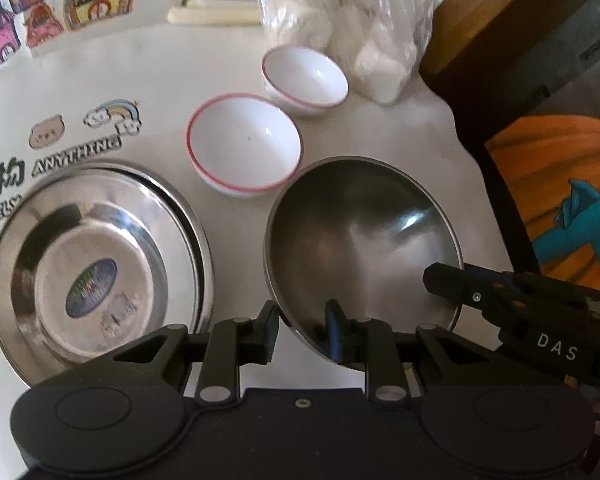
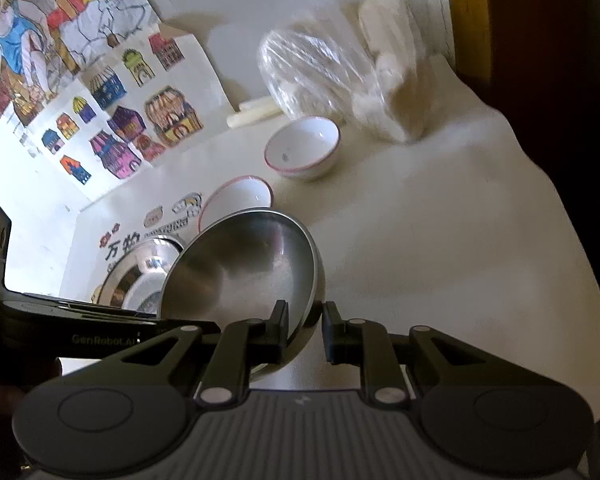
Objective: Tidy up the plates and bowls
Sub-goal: 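Lift the steel bowl with both grippers and lower it beside the plate stack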
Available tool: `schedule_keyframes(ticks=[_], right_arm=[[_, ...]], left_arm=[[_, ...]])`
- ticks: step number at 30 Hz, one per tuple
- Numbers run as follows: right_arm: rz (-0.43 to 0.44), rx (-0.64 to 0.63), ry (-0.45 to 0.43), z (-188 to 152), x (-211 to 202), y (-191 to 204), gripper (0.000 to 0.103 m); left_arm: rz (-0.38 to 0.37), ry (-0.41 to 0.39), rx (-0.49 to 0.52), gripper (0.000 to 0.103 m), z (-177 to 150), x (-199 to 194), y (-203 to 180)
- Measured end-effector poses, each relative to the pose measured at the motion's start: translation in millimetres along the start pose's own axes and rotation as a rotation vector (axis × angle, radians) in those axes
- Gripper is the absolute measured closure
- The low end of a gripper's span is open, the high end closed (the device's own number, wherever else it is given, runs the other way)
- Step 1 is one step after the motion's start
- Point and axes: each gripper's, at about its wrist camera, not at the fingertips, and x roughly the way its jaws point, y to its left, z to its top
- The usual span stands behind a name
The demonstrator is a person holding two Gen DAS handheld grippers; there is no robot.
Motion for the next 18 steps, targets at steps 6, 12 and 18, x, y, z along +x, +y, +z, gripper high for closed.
schedule_keyframes(ticks=[6, 12, 18], right_arm=[[-0.017, 0.018, 0.023, -4, -1, -7, 0.083], [-0.034, 0.042, 0.032, -3, -1, -20, 0.083], [-0.052, 0.066, 0.033, 3, 1, -33, 0.083]], left_arm=[[-0.01, 0.042, 0.019, 0.076, -2, 11, -6], [-0.016, 0.063, 0.043, 0.076, 8, 19, -17], [-0.019, 0.07, 0.07, 0.076, 21, 26, -28]])
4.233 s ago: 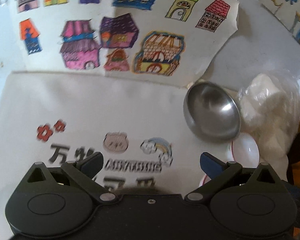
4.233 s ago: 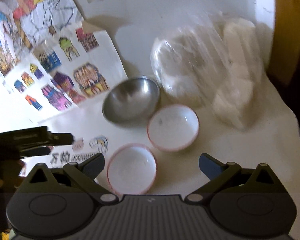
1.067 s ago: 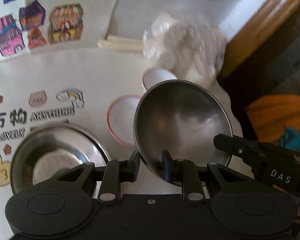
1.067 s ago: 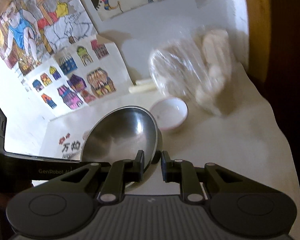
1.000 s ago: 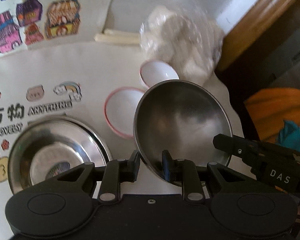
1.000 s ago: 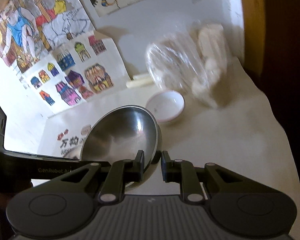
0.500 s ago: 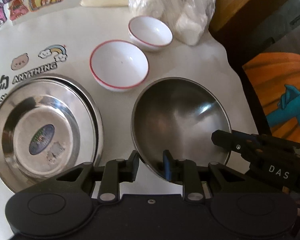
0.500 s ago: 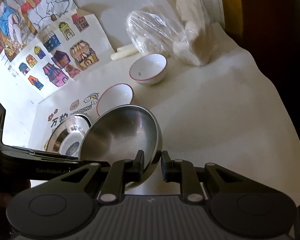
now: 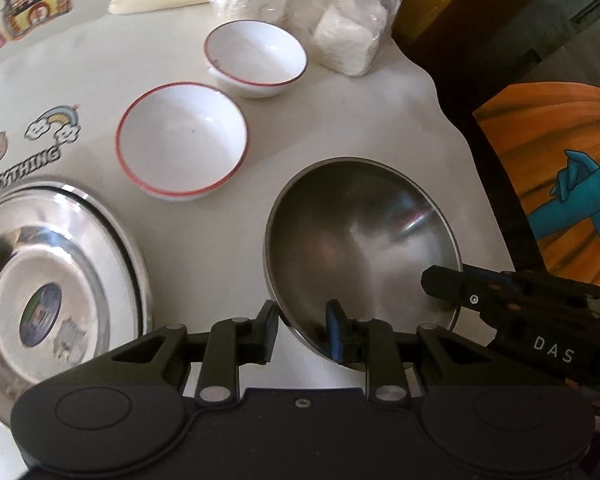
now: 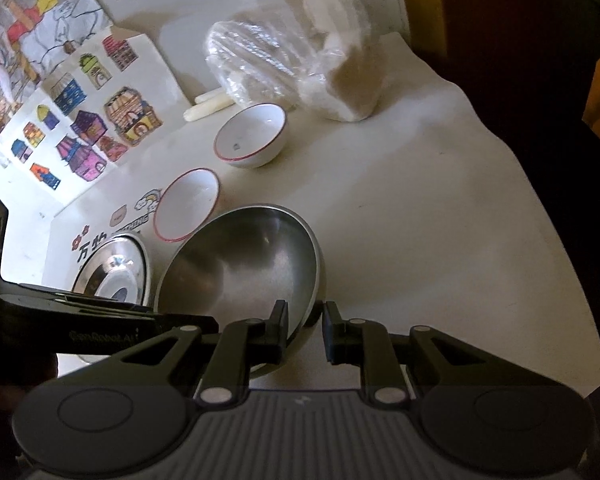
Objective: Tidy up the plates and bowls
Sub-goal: 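Lift the steel bowl with both grippers and lower it beside the plate stack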
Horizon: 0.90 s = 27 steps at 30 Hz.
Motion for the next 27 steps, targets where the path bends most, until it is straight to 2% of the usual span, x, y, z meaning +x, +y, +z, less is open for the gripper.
schedule_keyframes(ticks=[15, 27], right_arm=[[0.003, -0.01, 0.032, 30, 20, -14, 0.082], [0.009, -0.015, 0.059, 34, 29, -15, 0.082]], left_arm=[[0.021, 0.006, -0.021, 0.076, 32, 15, -6], [0.036, 0.009, -0.034, 0.075, 36, 19, -3]])
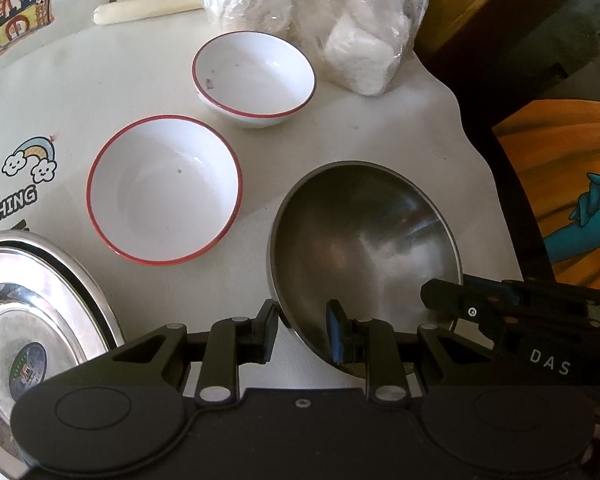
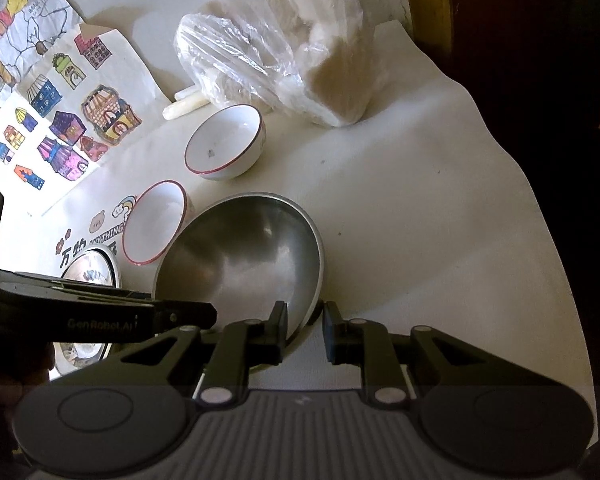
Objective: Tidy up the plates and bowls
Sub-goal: 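Lift the steel bowl with both grippers and lower it beside the plate stack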
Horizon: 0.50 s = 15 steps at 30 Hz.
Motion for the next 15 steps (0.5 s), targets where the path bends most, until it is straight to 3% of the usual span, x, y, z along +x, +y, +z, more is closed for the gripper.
schedule_keyframes(ticks=[8, 15], right_arm=[[0.004, 0.009, 0.007, 0.1, 0.1, 0.6, 0.078], [-0.012, 0.017, -0.01, -0.2, -3.0, 1.6, 0.071]], left_arm=[[-0.005, 0.003, -0.003, 0.071, 0.9, 1.4, 1.4], [-0.015, -0.022, -0.003, 0.058, 0.8, -5.6, 2.7]])
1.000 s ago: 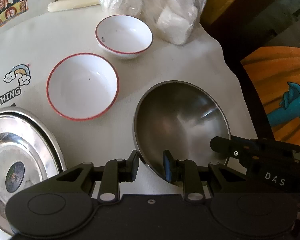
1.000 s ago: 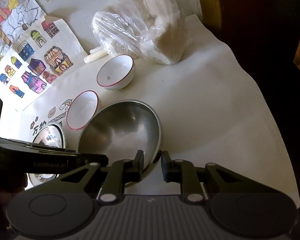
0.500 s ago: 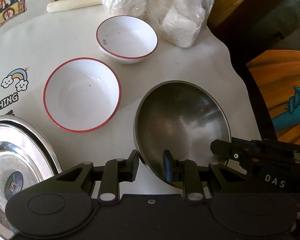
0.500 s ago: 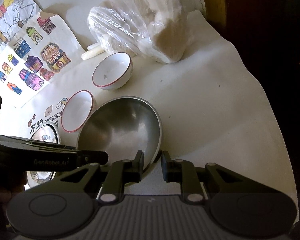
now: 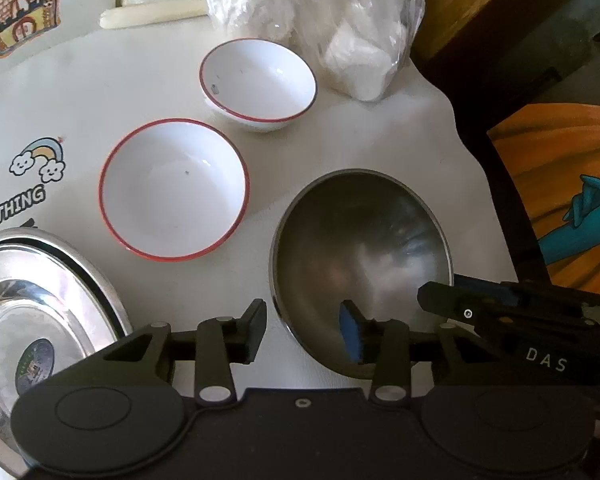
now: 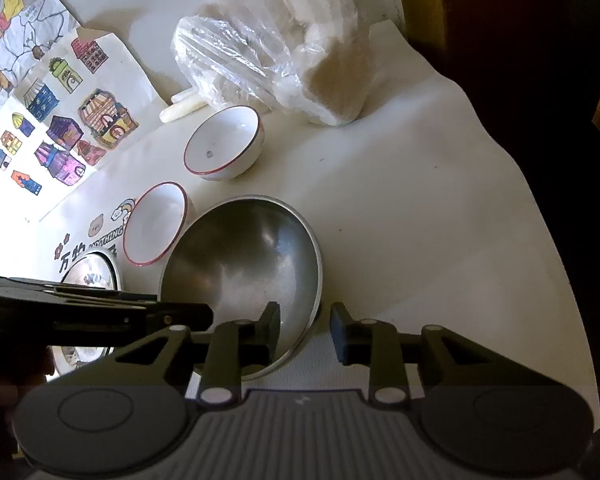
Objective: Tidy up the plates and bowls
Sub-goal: 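Lift the steel bowl with both grippers and lower it beside the plate stack, then open both grippers and release the steel bowl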
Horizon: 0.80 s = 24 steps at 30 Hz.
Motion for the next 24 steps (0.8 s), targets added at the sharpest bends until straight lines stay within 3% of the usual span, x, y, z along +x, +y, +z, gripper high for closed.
schedule_keyframes(ticks=[9, 14, 16, 20, 24], right_arm=[[-0.025, -0.007, -0.039, 0, -6, 6, 0.05], [-0.03, -0.022, -0.065, 3, -12, 11, 0.035], [-0.029, -0.033, -0.076, 4, -14, 14, 0.03], [-0.02, -0.059, -0.094, 9, -17, 21, 0.015], [-0.005, -0.091, -0.103, 15, -18, 31, 0.008]], left_arm=[[-0.031, -0.107, -0.026, 0.02, -6, -34, 12], [-0.022, -0.167, -0.056, 0.011, -6, -48, 20], [-0.009, -0.183, -0.078, 0.001, -6, -53, 27], [0.026, -0.211, -0.125, 0.001, -8, -61, 39], [0.066, -0.218, -0.171, 0.001, -10, -67, 53]])
